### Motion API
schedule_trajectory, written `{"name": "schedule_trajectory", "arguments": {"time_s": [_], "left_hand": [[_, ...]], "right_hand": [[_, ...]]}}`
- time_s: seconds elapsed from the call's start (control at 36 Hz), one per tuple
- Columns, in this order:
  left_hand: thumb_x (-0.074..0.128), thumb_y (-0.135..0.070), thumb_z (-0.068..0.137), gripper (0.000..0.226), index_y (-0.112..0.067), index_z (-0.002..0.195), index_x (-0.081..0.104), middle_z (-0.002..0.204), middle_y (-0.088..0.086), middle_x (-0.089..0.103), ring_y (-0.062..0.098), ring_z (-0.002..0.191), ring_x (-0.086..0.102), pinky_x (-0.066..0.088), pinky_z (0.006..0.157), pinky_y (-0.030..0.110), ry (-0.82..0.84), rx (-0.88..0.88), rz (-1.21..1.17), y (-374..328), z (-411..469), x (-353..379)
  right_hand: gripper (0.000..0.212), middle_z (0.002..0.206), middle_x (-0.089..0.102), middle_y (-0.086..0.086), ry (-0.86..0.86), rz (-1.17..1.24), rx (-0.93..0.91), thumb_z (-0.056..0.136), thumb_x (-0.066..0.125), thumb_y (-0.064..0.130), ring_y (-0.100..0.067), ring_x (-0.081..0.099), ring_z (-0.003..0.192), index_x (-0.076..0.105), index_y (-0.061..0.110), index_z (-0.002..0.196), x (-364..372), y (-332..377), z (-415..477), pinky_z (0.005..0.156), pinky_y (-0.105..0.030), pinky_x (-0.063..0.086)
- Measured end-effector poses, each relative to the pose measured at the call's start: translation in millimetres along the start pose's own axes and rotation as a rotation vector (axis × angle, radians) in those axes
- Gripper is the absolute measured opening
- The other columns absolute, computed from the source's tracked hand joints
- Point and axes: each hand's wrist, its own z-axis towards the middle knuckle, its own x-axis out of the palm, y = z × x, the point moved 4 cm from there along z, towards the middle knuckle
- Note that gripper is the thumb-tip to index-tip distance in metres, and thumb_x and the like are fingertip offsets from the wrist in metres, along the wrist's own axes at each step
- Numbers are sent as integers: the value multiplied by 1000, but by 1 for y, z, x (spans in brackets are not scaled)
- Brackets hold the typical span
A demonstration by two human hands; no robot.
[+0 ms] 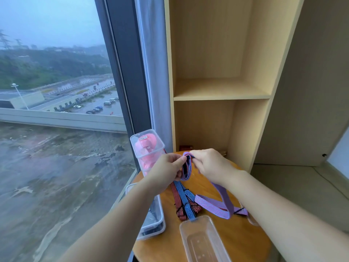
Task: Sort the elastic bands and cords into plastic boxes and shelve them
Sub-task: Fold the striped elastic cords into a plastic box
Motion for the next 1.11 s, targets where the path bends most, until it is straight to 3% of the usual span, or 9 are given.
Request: {"name": "schedule_trajectory", "arguments": {"time_s": [0.06,0.17,0.31,0.44,0.61,0.75,0.86,0.97,1.11], "left_hand": [[48,-19,103,26,-8,86,64,45,-4,50,6,38,45,39,38,16,-41,15,-54,1,0,2],[43,-17,104,20,-10,97,60,66,9,58,8,45,53,47,43,20,-90,3,-187,-1,4,3],[37,-11,106,22,-6,100,57,67,12,58,13,45,56,51,44,23,-78,-49,-345,-4,4,6],[34,-8,105,23,-1,100,56,68,13,59,15,45,58,54,46,25,-95,-76,-429,-4,4,8],[34,-5,104,24,0,98,56,67,13,64,17,47,61,54,47,25,-72,-95,-439,-5,1,3],[45,-26,104,27,-5,100,61,84,17,62,23,65,59,53,57,27,-79,-67,-198,-8,-3,-9],[51,-21,101,24,-7,95,69,87,16,64,18,66,61,58,67,27,-19,7,40,-10,-6,-14],[60,-25,97,21,-25,83,75,84,13,49,28,79,41,33,76,36,98,-12,196,-10,-8,-17],[63,-46,90,21,-39,76,76,64,-9,61,11,62,53,43,72,29,113,-4,277,-13,-6,-17]], "right_hand": [[24,85,61,-6,-8,76,4,98,46,5,-17,54,71,63,6,115,4,1,-1,76,-41,49],[36,79,52,20,21,141,-31,94,43,-1,13,52,72,61,12,124,10,3,-3,73,-8,40],[42,116,63,-2,97,139,7,94,42,4,-20,58,106,52,20,132,14,-2,-8,91,-36,48],[35,110,58,4,104,118,13,90,60,16,-10,54,93,50,21,122,19,-5,-9,81,-29,44],[20,109,60,-4,93,59,-13,96,57,22,-23,55,102,51,16,114,19,-5,-11,85,-37,46],[17,111,59,-6,159,-30,-32,101,46,21,-25,54,102,53,13,115,17,-9,-14,86,-42,45],[20,112,59,-10,179,-81,-28,103,41,19,-30,53,103,51,7,116,13,-10,-10,87,-46,42],[18,107,60,-10,212,-98,-5,103,38,18,-30,53,99,51,8,111,7,-9,-3,86,-47,43],[15,104,58,-5,252,-110,-33,102,39,10,-21,51,92,51,11,110,1,0,5,82,-39,44]]}}
